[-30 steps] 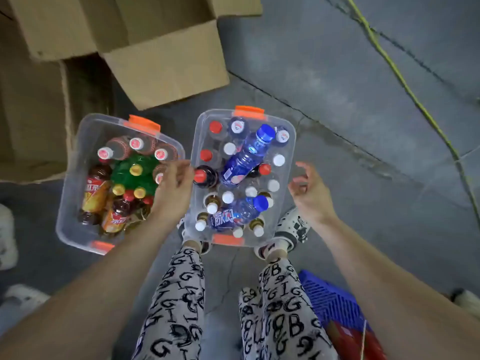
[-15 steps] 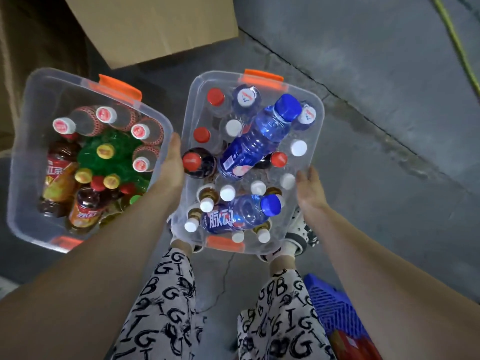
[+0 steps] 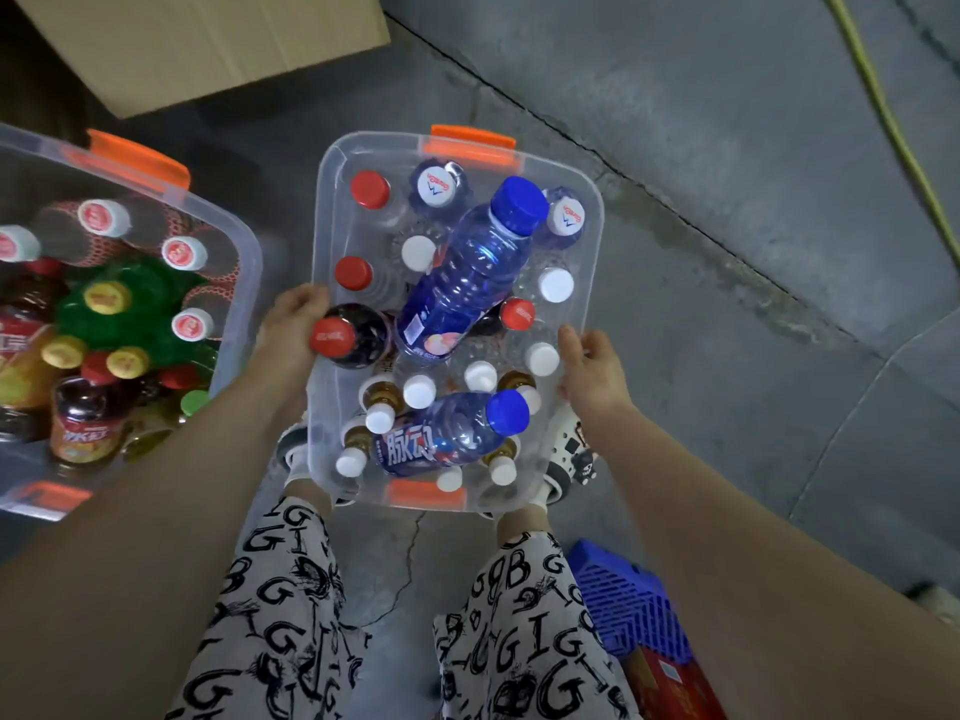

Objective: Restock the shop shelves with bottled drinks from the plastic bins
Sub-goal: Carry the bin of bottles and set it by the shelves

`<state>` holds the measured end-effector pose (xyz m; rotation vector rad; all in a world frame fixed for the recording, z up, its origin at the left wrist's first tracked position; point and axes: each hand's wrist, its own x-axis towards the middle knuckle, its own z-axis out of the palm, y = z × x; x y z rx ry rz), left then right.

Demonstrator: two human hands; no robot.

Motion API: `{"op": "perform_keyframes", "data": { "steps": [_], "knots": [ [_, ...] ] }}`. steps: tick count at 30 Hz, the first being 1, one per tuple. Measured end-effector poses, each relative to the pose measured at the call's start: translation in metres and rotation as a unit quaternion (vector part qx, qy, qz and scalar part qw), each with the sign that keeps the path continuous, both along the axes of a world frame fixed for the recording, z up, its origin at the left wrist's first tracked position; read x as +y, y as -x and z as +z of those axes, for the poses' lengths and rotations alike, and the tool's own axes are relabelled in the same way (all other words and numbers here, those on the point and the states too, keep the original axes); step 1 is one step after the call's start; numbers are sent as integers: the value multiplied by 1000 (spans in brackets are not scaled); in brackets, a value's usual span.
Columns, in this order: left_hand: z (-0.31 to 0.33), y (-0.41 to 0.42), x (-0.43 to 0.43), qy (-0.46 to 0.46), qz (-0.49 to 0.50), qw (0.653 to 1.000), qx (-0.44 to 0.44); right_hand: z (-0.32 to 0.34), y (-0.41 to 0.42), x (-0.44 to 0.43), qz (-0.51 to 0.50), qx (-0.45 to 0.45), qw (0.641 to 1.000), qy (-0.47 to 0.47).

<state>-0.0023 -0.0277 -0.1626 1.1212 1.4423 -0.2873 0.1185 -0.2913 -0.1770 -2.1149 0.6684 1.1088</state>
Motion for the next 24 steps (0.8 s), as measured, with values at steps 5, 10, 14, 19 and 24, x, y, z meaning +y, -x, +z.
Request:
{"op": "perform_keyframes", "data": {
  "steps": [5, 10, 14, 19, 24],
  "knots": [
    [-10, -13, -38, -3, -30, 1000, -2, 5, -9, -38, -18, -11, 999, 26],
    [-23, -22, -43, -29, -90, 996, 2, 2, -10, -54, -56, -12, 998, -2],
    [-27, -23, -40, -44, -129, 991, 0, -7, -4, -55, -94, -30, 995, -26],
    [-34, -24, -45, -68, -129, 989, -9, -17, -2, -52, -164, -39, 984, -64],
    [-25, -23, -47, -72, -121, 990, -15, -12, 2, -52, -188, -56, 978, -69]
  ]
}}
